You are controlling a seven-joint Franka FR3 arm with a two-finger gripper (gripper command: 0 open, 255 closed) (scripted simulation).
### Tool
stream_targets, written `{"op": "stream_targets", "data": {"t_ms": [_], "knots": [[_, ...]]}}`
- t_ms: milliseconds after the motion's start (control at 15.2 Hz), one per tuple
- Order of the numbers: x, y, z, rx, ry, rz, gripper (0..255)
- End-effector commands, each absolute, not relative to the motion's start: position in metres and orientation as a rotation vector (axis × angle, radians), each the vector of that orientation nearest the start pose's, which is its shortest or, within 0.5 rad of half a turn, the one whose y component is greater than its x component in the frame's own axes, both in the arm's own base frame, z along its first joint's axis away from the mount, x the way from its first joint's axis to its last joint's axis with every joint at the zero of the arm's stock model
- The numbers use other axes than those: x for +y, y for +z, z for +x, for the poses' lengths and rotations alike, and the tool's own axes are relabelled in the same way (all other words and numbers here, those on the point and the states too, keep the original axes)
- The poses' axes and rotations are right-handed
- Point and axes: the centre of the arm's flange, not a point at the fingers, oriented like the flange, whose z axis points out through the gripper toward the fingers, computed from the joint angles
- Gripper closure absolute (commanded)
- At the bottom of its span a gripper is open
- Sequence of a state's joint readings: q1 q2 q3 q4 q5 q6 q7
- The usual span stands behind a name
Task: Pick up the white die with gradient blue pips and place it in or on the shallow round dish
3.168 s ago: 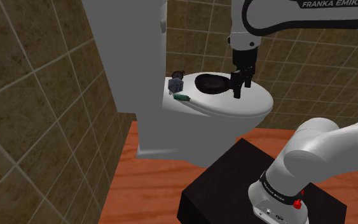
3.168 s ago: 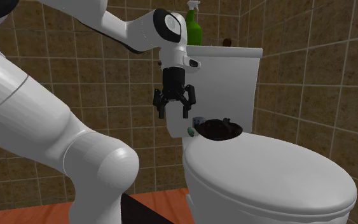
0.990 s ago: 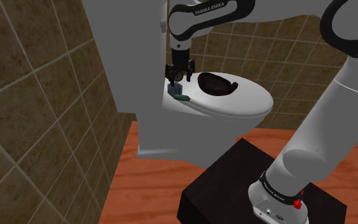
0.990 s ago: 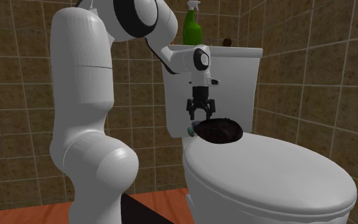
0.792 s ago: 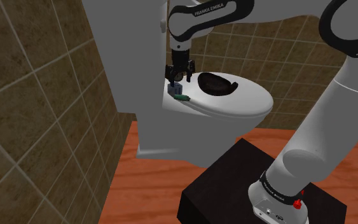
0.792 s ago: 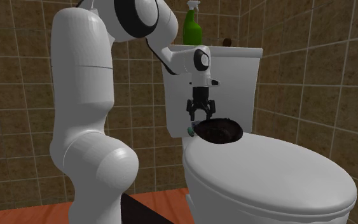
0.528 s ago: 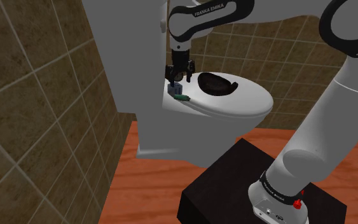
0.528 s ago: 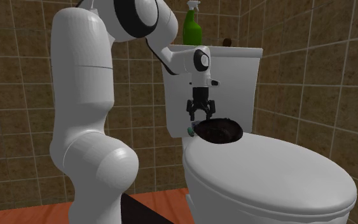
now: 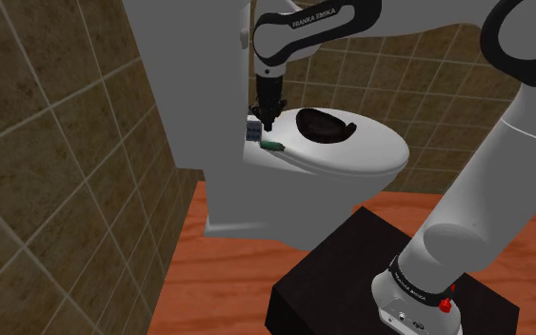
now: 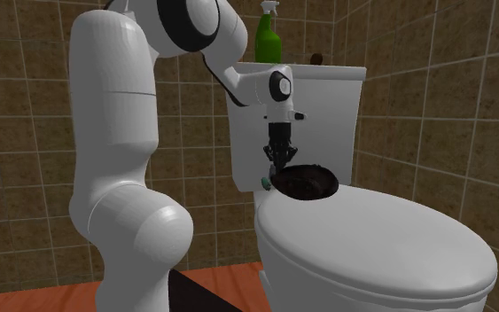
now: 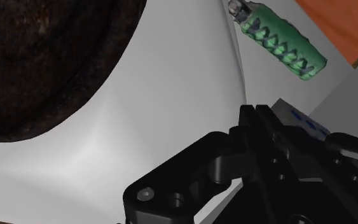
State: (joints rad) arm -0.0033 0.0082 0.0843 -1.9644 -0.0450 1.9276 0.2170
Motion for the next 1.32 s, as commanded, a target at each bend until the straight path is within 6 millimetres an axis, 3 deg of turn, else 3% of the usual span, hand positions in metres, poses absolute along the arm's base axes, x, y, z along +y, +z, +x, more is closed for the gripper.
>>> {"op": "stream_targets", "data": {"t_ms": [0,66,132,264,330,396,660,726,1254], "knots": [[0.042,0.462,0.552,0.189,0.065,-3.183,255],[0.042,0.462,0.552,0.190,0.063,-3.183,255],[0.042,0.462,0.552,0.190,0.063,-3.183,0],[0.049,0.474,0.571,-0.556,0.059,-3.096,0],[0.029,0.464,0.561,-0.142,0.105,-3.247,0],[0.029,0.464,0.561,-0.142,0.105,-3.247,0],[0.066,0.480,0.575,-0.888,0.056,-3.061,0],[0.069,0.482,0.576,-0.955,0.052,-3.034,0],[0.067,0.442,0.575,-0.955,0.052,-3.034,0]]}}
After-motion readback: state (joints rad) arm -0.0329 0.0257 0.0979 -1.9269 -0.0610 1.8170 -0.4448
